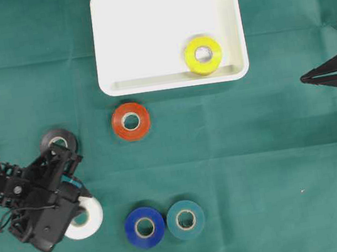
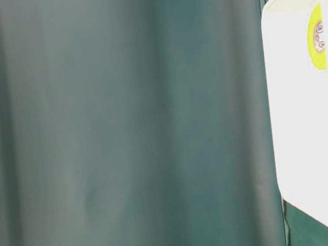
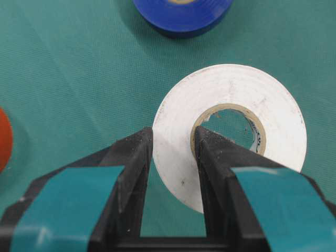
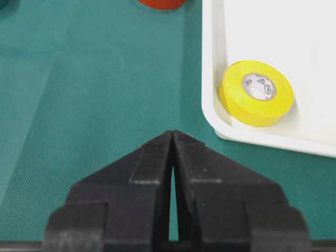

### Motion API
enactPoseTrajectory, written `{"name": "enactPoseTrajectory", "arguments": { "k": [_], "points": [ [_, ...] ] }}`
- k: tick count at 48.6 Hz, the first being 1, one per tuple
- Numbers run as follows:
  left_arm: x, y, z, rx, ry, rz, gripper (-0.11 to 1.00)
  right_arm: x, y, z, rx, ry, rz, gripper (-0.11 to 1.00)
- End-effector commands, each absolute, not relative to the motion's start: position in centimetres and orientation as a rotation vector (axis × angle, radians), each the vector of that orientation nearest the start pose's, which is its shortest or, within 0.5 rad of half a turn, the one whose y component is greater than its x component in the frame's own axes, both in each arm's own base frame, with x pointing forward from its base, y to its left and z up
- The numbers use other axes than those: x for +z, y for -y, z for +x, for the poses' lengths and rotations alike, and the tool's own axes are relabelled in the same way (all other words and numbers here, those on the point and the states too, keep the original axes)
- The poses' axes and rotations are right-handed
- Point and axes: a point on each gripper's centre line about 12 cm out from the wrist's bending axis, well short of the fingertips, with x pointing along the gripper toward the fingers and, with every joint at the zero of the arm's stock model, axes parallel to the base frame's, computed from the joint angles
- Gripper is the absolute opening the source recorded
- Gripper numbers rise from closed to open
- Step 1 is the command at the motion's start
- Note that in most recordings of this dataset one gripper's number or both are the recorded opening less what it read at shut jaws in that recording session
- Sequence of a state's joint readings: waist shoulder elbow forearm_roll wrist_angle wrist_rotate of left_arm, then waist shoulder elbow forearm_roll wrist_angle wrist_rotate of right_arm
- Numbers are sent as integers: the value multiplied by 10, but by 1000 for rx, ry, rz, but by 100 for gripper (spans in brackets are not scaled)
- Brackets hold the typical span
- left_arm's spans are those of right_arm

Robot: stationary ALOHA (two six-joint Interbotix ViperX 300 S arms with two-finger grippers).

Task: Put the tape into the white case with the left arm.
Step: 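Lower the left gripper and grasp the white tape roll, then lift the white tape into the white tray and release it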

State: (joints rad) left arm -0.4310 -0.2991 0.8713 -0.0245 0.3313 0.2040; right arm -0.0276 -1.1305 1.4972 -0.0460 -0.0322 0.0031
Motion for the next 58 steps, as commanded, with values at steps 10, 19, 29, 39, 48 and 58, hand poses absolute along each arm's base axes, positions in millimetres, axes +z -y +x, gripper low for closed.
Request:
{"name": "enactPoseTrajectory", "arguments": {
  "k": [10,19,29,39,48,58],
  "points": [
    [195,119,272,-468,-810,340,23,166,4,148,-20,-326,-37,-9],
    [197,102,284,-407,-809,317,23,167,4,148,-20,-324,-37,-9],
    [203,72,304,-303,-805,274,23,167,4,148,-20,-323,-38,-9],
    [213,40,326,-199,-794,229,23,167,4,148,-20,-323,-39,-9],
    [213,7,341,-103,-806,189,23,166,4,148,-21,-324,-37,-9],
    [216,-31,356,0,-803,146,23,166,4,148,-20,-324,-39,-9]
  ]
}}
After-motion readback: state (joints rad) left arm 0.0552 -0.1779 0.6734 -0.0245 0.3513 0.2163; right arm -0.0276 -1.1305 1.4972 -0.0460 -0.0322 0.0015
